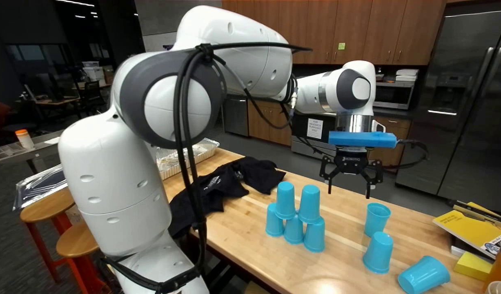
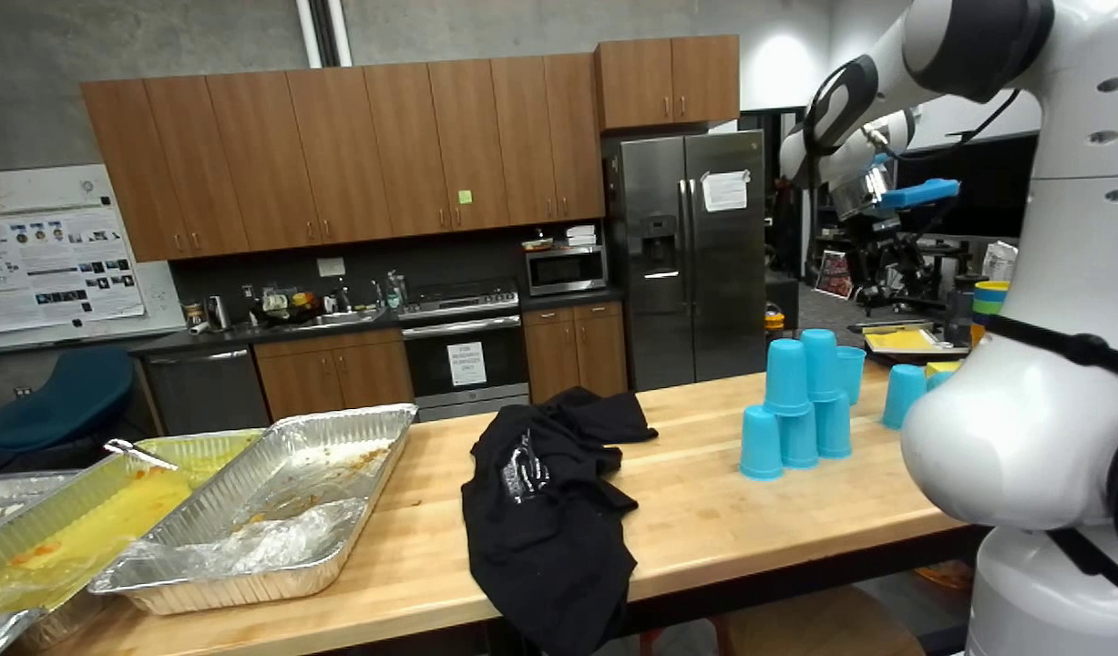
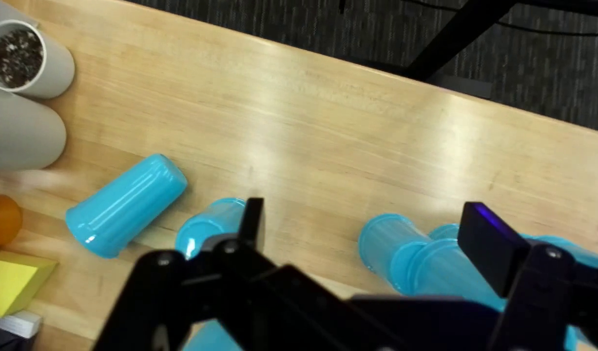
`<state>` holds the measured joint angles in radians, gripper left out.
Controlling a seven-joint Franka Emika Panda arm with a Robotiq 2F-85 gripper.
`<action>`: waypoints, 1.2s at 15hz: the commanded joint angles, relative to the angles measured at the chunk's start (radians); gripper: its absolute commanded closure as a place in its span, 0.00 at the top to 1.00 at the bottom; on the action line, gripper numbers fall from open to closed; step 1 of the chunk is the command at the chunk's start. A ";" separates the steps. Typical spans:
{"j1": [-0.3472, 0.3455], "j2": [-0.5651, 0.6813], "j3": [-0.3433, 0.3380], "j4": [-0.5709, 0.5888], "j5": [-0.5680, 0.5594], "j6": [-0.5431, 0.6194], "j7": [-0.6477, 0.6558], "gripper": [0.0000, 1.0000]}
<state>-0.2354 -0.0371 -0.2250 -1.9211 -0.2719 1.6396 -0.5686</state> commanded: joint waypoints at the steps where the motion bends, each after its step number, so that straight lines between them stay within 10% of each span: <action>1: 0.028 -0.079 0.011 -0.073 0.001 0.000 -0.108 1.00; 8: 0.031 -0.169 -0.027 -0.030 0.003 -0.083 -0.405 1.00; 18: 0.044 -0.174 -0.033 -0.036 -0.022 -0.082 -0.446 1.00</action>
<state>-0.2075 -0.2099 -0.2492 -1.9492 -0.2753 1.5475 -0.9508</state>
